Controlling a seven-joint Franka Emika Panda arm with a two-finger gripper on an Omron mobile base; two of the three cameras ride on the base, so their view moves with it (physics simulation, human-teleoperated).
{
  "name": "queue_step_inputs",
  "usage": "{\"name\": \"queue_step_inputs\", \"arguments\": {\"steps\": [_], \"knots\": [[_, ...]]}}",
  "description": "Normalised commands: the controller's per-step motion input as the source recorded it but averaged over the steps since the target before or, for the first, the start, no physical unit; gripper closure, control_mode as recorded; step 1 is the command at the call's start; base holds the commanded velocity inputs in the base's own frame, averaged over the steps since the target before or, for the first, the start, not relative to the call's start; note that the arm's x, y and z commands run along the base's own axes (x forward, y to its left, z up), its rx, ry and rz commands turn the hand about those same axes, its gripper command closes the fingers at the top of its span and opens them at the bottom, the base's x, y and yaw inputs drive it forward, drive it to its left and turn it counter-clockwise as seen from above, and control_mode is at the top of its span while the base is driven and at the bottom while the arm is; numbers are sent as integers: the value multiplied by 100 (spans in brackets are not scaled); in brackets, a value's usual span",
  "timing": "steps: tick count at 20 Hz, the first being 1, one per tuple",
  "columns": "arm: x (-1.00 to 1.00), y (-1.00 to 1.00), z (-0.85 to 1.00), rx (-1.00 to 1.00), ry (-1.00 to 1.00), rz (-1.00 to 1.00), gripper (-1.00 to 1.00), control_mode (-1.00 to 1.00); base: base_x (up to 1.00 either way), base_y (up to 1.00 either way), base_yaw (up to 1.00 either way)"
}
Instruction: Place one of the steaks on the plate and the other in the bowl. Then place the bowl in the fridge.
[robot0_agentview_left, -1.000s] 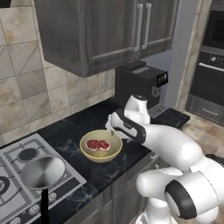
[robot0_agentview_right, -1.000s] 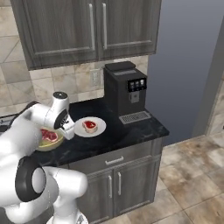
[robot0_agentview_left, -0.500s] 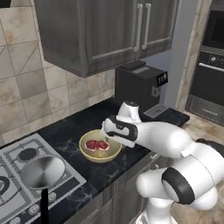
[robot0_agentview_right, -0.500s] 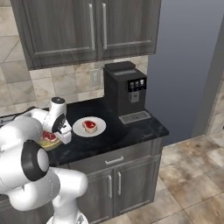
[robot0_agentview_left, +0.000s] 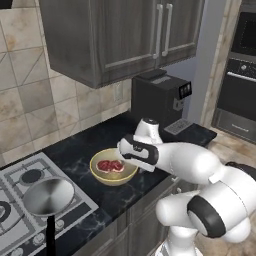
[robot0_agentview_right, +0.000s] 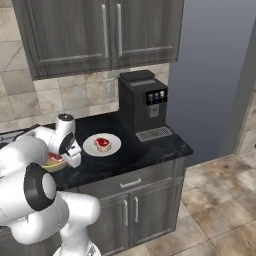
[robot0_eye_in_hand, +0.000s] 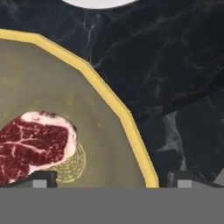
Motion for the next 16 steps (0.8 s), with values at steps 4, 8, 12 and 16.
{"name": "queue_step_inputs", "arguments": {"steps": [4,8,12,16], "knots": [[-1,0,-22,0,0,0,-100,-100,0,0,0],[3,0,-22,0,0,0,-100,-100,0,0,0],[0,4,-12,0,0,0,-100,-100,0,0,0],[0,16,0,0,0,0,100,-100,0,0,0]]}}
